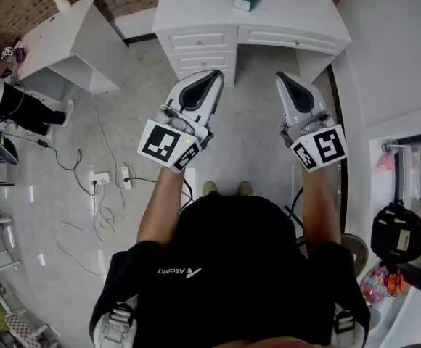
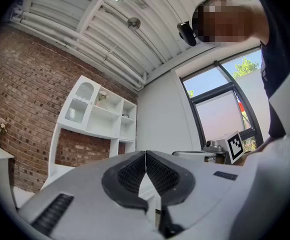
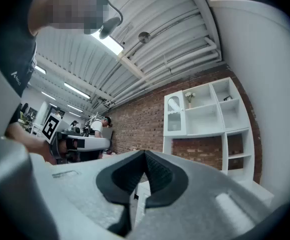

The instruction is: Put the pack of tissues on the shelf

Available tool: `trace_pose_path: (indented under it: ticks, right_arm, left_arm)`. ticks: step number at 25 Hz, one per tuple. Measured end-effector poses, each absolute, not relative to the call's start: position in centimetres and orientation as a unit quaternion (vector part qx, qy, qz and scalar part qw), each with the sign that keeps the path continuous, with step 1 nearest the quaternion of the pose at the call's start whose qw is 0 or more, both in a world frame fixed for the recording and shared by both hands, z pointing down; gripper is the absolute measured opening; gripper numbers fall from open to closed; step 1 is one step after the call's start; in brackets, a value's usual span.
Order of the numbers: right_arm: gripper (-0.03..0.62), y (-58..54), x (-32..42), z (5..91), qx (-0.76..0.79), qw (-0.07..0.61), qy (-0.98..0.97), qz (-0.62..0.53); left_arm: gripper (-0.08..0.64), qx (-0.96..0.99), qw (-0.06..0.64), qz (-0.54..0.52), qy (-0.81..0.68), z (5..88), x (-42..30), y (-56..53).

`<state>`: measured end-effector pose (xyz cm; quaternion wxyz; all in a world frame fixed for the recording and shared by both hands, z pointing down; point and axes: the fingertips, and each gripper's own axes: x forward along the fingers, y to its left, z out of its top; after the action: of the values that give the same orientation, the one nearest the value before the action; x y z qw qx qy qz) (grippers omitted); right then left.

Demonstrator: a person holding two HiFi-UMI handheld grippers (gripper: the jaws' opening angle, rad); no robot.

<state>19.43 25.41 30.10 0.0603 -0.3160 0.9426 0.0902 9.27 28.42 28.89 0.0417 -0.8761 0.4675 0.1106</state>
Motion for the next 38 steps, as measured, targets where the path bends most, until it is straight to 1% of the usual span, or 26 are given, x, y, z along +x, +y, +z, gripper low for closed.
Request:
trace_pose_path:
  ticks: [8, 12, 22, 27, 32, 38]
  right_arm:
    - [0.003, 24.5, 20.4, 29.5, -0.311, 0.086, 0.943, 0.08]
    - [0.003, 23.8, 21.3, 29.4, -0.31, 0.087, 0.943, 0.089]
    - [0.003, 19.7, 25.9, 29.2, -0.312, 0.1, 0.941, 0.086]
    - [0.003, 17.0, 26.9, 29.0, -0.311, 0.104, 0.941, 0.086]
    - [0.003, 13.4, 25.1, 29.3, -0.317, 0.089, 0.939, 0.096]
    - [0.003, 7.0, 19.5, 30.6, -0.332, 0.058, 0.936, 0.099]
  left_arm:
    - [0.002, -0.875, 0.046, 0.103, 0.472, 28.7, 10.0, 27.5]
    - [0.002, -0.872, 0.049, 0.096, 0.477, 28.4, 11.0, 26.5]
    - [0.002, -0.858, 0.061, 0.075, 0.504, 27.9, 15.2, 22.2]
    - [0.002, -0.855, 0.064, 0.072, 0.51, 27.7, 16.2, 19.5]
    - [0.002, -0.855, 0.061, 0.082, 0.509, 28.2, 14.5, 15.4]
    - [0.002, -0.861, 0.053, 0.087, 0.499, 29.9, 9.1, 8.9]
